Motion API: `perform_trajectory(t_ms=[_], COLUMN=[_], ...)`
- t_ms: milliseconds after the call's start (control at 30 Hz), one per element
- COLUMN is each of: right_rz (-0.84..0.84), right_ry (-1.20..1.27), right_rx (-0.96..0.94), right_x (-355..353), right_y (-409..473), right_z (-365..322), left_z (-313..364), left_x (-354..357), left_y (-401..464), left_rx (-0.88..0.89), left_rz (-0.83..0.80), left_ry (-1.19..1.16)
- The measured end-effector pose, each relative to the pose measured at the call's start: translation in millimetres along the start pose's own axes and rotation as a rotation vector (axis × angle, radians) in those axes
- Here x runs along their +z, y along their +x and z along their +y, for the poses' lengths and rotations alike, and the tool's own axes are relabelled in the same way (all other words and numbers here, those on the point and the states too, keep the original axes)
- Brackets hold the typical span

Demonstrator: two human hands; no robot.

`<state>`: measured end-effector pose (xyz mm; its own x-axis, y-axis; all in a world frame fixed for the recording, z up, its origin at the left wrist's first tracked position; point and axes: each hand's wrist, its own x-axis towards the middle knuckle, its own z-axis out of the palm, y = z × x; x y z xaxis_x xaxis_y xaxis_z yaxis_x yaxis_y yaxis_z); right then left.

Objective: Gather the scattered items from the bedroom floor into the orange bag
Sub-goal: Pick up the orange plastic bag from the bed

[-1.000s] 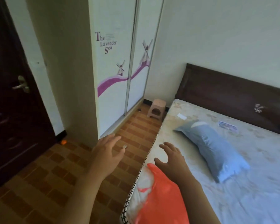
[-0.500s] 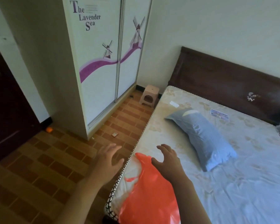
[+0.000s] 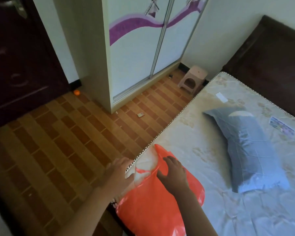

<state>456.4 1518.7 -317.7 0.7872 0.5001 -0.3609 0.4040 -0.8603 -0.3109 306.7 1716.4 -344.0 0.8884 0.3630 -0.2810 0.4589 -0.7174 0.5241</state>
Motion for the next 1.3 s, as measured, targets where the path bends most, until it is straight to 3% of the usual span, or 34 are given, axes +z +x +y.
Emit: perform_trajectory(t_ms=[400,600,833,1067,1300], right_rz=[-0.128,-0.137,-0.077,-0.092,-0.122], right_ry=[-0.181,-0.242,-0.342,-0.445,-0.456], right_rx=[-0.017,-0.055,-0.081,-0.051,-0.015], right_x=[91,124,166,208,225], right_y=[97,166,252,296,307], right_z=[71,89,95,100,105], left_z=[-47,-65,-101,-120,-130], left_x=[157,205,261,309,322], left_y=[28,54,56,41,39], left_rx=[-0.217,-0.263,-0.349,-0.361,-0.374], left_rz=[-0.117,-0.125,-0.294,-0.32,-0.214], left_ry=[0.016,0.001,0.05,0.118,0.089])
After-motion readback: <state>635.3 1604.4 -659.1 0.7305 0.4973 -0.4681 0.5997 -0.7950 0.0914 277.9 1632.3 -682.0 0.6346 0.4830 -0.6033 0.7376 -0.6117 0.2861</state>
